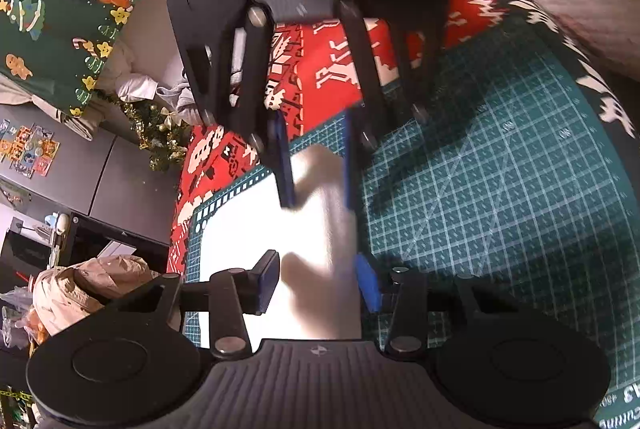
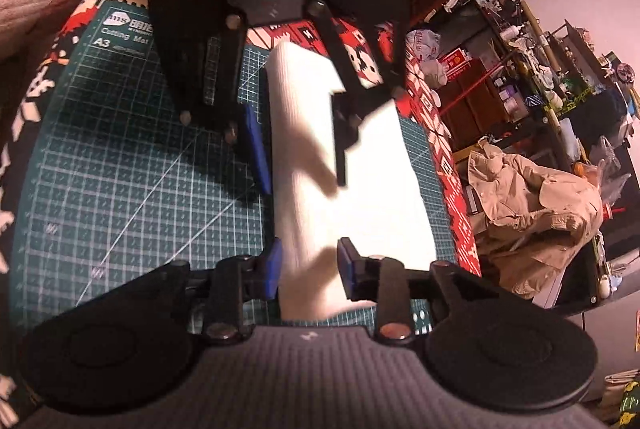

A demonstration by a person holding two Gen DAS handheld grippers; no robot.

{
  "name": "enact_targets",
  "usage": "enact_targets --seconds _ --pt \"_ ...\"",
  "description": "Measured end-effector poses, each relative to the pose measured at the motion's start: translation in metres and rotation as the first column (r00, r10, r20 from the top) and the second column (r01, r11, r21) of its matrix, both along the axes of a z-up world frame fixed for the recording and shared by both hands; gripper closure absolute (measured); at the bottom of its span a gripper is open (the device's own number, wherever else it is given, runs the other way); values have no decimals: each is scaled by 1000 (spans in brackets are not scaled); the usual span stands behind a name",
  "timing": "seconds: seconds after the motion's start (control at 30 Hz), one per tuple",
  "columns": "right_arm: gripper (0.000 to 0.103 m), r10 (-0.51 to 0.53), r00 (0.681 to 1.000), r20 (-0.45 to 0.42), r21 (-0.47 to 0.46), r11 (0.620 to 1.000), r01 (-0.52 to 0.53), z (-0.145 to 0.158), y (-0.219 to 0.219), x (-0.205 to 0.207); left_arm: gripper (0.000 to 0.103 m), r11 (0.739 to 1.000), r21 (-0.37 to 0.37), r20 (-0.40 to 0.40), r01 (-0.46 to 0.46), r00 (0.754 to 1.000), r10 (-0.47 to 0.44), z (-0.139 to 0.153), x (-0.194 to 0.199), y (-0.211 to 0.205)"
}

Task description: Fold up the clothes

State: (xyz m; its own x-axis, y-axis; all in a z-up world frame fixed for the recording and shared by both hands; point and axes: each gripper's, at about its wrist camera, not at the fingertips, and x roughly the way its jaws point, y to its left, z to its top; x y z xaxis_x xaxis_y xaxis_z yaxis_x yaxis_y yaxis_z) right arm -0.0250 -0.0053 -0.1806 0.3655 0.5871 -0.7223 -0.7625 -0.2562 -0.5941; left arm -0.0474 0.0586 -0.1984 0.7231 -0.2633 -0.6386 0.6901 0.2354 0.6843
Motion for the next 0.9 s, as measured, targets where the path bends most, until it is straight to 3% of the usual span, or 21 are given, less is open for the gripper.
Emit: enact_targets --seconds 0.1,0.2,0.33,0.43,0.47,0.5,0.53,0.57,0.8,0.9 --pt "70 7 1000 10 -15 1000 -7 -9 6 -1 71 1000 -4 -26 3 1000 -3 -1 2 3" --pt "83 2 1000 14 -17 1000 -2 -12 5 0 78 999 -38 -38 -8 999 6 1 2 8" --pt "95 -21 1000 2 -2 1000 21 -6 -8 2 80 998 -56 -44 -17 999 15 2 0 11" --pt "96 -41 999 -35 1 999 41 1 -20 5 78 1000 -30 -22 -8 1000 8 1 -4 8" --pt "95 -47 998 -45 2 999 47 3 -25 6 75 1000 -31 -12 2 1000 -2 1 -7 7" --pt "86 -53 997 -55 3 999 53 5 -30 6 70 999 -37 -5 13 1000 -13 1 -9 7" --pt "69 -60 997 -51 9 998 61 5 -34 7 66 999 -41 -2 20 1000 -20 2 -10 5" --pt "65 -64 997 -38 14 998 65 4 -35 7 61 999 -43 0 25 1000 -25 2 -10 4" --pt "64 -43 999 -10 -2 999 43 -7 -20 3 62 999 0 2 35 999 -35 -5 3 -9" --pt "93 -41 999 6 -18 999 42 -12 -15 4 73 1000 -12 -8 28 1000 -28 -4 6 -8"
